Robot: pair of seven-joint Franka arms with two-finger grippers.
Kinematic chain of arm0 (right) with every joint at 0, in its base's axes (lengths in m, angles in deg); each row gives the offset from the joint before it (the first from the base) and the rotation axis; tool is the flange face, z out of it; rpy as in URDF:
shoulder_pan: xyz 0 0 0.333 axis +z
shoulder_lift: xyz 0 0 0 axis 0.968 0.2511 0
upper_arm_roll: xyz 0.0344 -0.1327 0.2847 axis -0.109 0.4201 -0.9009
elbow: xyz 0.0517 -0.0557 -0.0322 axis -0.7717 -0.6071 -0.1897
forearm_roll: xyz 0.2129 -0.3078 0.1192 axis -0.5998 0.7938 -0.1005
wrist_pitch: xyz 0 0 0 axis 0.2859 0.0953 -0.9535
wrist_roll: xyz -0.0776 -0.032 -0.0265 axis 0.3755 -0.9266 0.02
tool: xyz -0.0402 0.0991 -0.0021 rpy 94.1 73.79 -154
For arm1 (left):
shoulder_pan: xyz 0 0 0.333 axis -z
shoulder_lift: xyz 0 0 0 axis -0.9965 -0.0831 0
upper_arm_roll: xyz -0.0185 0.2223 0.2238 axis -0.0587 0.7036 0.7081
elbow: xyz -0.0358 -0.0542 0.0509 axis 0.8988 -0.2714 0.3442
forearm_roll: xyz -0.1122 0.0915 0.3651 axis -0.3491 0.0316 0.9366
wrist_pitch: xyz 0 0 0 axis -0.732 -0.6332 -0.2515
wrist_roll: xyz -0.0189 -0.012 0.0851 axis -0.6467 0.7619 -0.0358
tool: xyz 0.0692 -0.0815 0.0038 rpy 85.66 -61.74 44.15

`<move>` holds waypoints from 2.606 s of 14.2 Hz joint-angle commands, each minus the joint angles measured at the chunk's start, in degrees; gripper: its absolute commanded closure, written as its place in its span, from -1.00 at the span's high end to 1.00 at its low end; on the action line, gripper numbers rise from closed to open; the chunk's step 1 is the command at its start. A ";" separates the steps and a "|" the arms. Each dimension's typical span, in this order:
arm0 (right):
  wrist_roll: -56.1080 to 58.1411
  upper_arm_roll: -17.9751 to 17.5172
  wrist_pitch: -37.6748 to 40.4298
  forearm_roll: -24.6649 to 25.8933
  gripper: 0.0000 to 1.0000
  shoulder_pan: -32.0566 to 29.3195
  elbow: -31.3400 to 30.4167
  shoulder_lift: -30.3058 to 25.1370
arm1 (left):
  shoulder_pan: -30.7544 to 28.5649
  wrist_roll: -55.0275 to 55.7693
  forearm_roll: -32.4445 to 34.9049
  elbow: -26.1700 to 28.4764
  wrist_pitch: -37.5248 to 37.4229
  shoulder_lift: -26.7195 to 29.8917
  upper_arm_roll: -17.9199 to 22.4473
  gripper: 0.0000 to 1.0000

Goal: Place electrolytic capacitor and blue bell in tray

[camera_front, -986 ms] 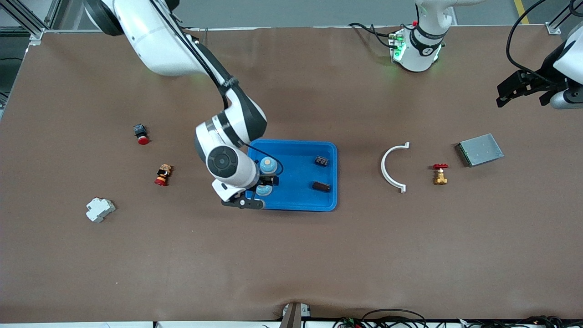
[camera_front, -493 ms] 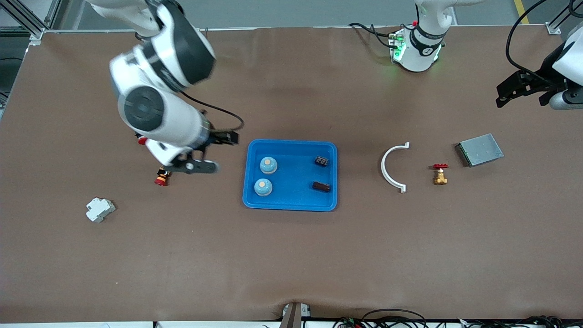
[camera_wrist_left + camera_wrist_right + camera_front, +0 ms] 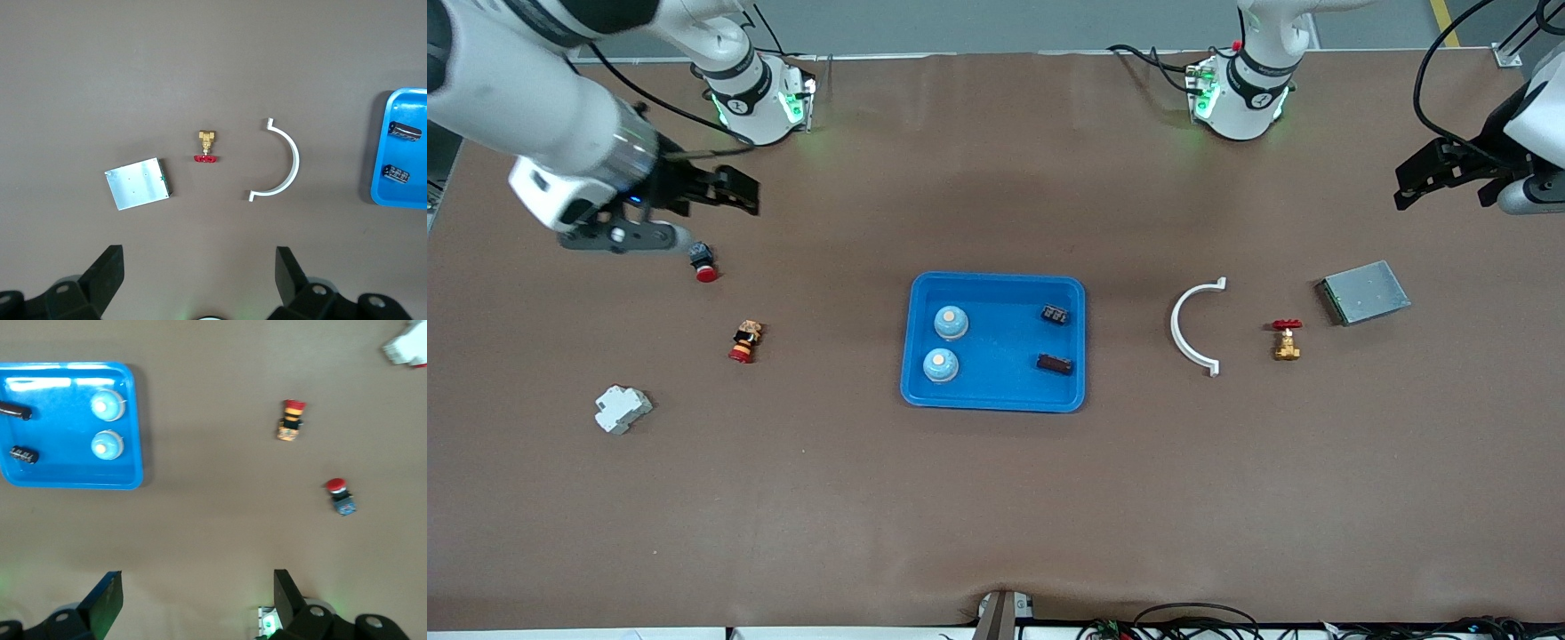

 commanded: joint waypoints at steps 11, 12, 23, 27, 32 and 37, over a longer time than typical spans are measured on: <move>11.45 -0.83 -2.85 6.97 1.00 -19.31 2.08 0.56 | -0.50 -0.89 -0.73 -0.78 -0.65 0.75 -0.02 1.00; 11.45 -0.92 -5.91 9.15 1.00 -18.87 2.27 0.56 | -0.41 -0.89 -0.73 -0.78 -0.65 0.75 -0.02 1.00; 16.37 -0.57 -9.55 5.74 1.00 -20.80 -2.48 -3.74 | -0.50 -0.89 -0.73 -0.78 -0.74 0.84 -0.02 1.00; 16.46 -0.48 -9.11 6.89 1.00 -20.80 -2.48 -4.01 | -0.50 -0.80 -0.64 -0.87 -1.80 0.92 -0.02 1.00; 16.46 -0.83 -8.93 8.38 1.00 -20.63 -1.95 -4.01 | -0.50 -0.89 -0.72 -0.96 -1.80 1.01 0.07 1.00; 16.20 -0.48 -8.14 8.56 1.00 -20.98 -1.95 -3.83 | -0.32 -0.80 -0.81 -2.19 -1.80 0.57 -0.01 1.00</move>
